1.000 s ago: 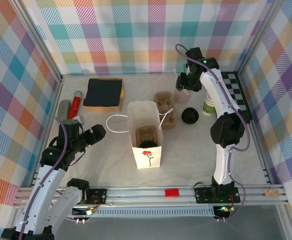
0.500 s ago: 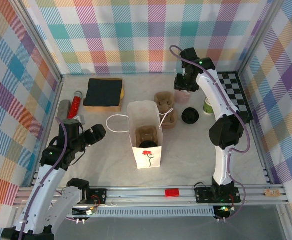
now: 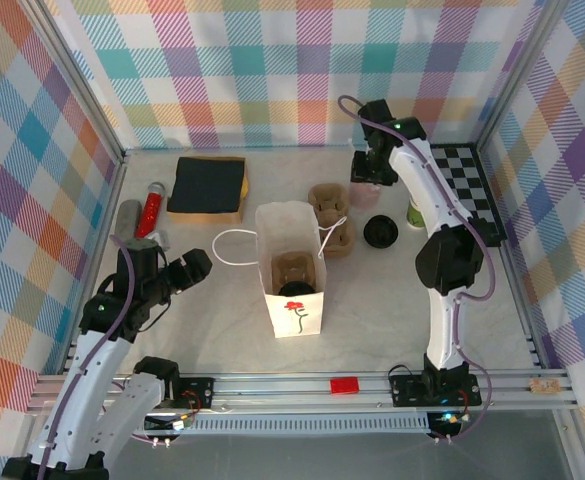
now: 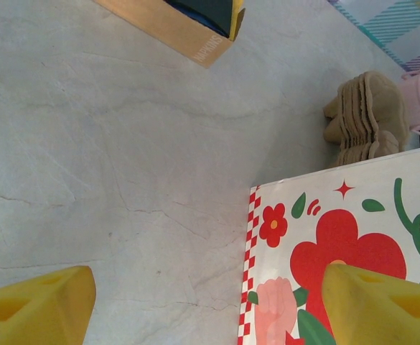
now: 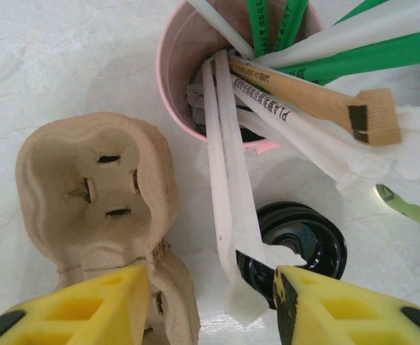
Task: Pack the takeout coffee
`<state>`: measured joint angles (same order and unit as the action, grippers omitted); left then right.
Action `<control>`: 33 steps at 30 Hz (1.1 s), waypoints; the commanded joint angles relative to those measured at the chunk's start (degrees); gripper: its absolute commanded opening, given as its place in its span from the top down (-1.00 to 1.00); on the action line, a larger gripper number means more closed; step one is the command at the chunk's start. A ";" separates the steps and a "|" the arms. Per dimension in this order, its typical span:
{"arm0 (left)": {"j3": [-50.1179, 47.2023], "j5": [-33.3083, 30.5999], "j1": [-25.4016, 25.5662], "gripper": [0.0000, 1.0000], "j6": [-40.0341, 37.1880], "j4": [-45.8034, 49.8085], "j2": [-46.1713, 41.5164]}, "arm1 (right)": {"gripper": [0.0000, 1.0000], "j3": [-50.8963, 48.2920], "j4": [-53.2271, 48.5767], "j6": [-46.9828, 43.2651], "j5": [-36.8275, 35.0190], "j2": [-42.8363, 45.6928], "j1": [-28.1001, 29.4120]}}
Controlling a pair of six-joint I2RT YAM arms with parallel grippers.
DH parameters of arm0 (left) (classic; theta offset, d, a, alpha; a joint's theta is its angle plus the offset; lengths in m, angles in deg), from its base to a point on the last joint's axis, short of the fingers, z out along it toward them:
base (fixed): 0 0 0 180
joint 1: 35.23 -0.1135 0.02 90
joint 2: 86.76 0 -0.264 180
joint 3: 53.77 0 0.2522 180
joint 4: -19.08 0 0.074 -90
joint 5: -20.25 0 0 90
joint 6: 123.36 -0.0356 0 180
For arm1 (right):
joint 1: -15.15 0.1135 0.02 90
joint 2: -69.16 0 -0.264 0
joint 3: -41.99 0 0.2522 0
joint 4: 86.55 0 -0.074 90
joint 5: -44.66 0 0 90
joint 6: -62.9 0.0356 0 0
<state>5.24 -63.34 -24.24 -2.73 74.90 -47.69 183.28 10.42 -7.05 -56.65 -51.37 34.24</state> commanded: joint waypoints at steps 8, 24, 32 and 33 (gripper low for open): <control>1.65 -0.53 -0.94 -0.64 -0.57 1.88 -1.55 | 0.27 2.20 -0.08 -0.73 0.00 -1.90 -0.18; 1.79 -0.82 -0.96 -0.64 -0.49 2.31 -1.99 | 0.82 2.65 -0.67 -1.31 -0.55 -1.03 -0.11; 2.39 -0.70 -0.94 -0.63 -0.50 2.51 -2.10 | 0.90 2.38 -1.21 -1.60 -1.67 2.19 0.20; 2.44 -0.71 -0.96 -0.63 -0.49 2.50 -2.14 | 0.90 2.39 -1.30 -1.68 -1.82 2.67 0.31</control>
<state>5.90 -63.38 -24.24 -2.75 76.32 -49.13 184.02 10.57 -8.27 -57.22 -52.46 34.24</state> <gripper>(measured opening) 0.817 0.056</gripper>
